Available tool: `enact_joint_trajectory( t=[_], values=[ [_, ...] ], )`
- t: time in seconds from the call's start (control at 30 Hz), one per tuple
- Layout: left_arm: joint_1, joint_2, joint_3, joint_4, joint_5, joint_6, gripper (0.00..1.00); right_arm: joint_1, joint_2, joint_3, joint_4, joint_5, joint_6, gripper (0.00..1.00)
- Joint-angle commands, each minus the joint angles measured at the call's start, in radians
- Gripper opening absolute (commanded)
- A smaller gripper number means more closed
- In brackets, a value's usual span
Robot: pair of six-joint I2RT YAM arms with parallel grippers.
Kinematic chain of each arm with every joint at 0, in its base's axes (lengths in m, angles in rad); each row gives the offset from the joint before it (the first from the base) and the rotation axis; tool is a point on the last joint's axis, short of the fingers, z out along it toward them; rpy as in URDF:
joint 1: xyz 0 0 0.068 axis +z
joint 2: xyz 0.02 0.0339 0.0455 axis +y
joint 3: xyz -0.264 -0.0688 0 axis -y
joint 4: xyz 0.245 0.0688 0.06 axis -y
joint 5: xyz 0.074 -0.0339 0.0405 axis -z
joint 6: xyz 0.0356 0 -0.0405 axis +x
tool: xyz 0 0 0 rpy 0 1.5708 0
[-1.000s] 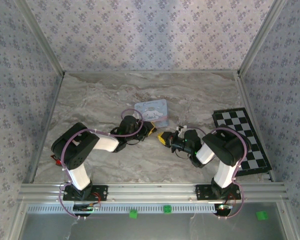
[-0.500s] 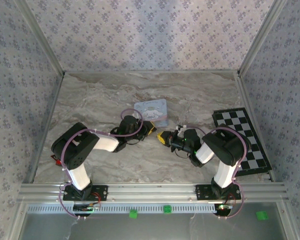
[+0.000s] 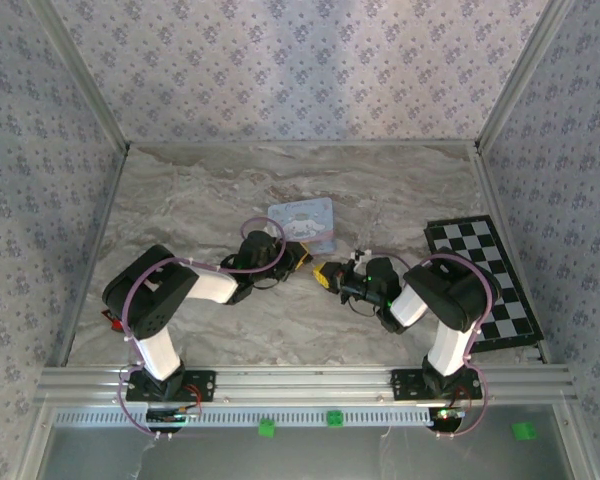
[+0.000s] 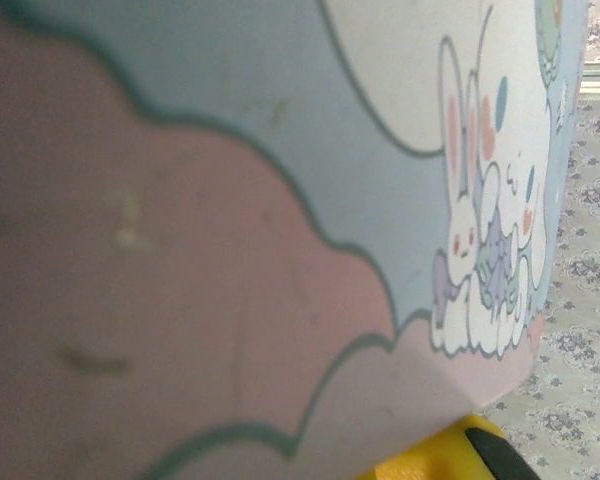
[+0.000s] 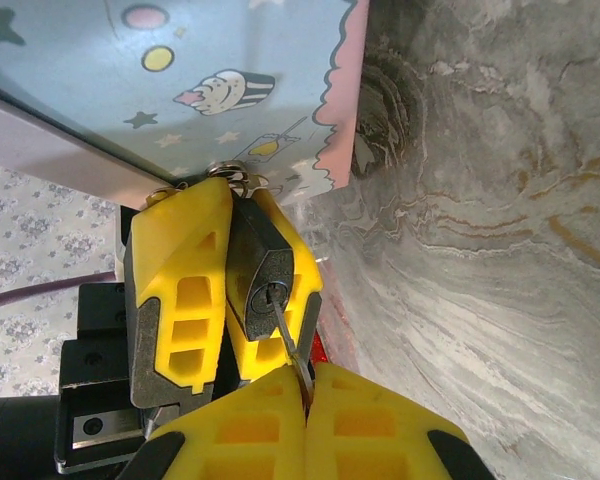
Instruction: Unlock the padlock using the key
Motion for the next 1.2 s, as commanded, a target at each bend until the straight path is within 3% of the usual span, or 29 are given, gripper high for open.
enact_joint_trajectory(
  t=[0.0, 0.5, 0.9, 1.17],
  values=[
    [-0.025, -0.004, 0.024, 0.040, 0.083, -0.012, 0.00, 0.004, 0.012, 0.041, 0.040, 0.007, 0.002, 0.00],
    [-0.040, -0.004, 0.007, 0.076, 0.060, -0.014, 0.00, 0.002, 0.026, 0.125, 0.039, -0.037, 0.036, 0.00],
    [-0.042, -0.023, -0.003, 0.118, 0.069, -0.010, 0.00, -0.115, 0.043, 0.066, 0.040, -0.075, 0.037, 0.00],
    [-0.048, -0.018, 0.011, 0.140, 0.074, -0.011, 0.00, -0.091, 0.064, 0.094, 0.041, -0.076, 0.042, 0.00]
  ],
)
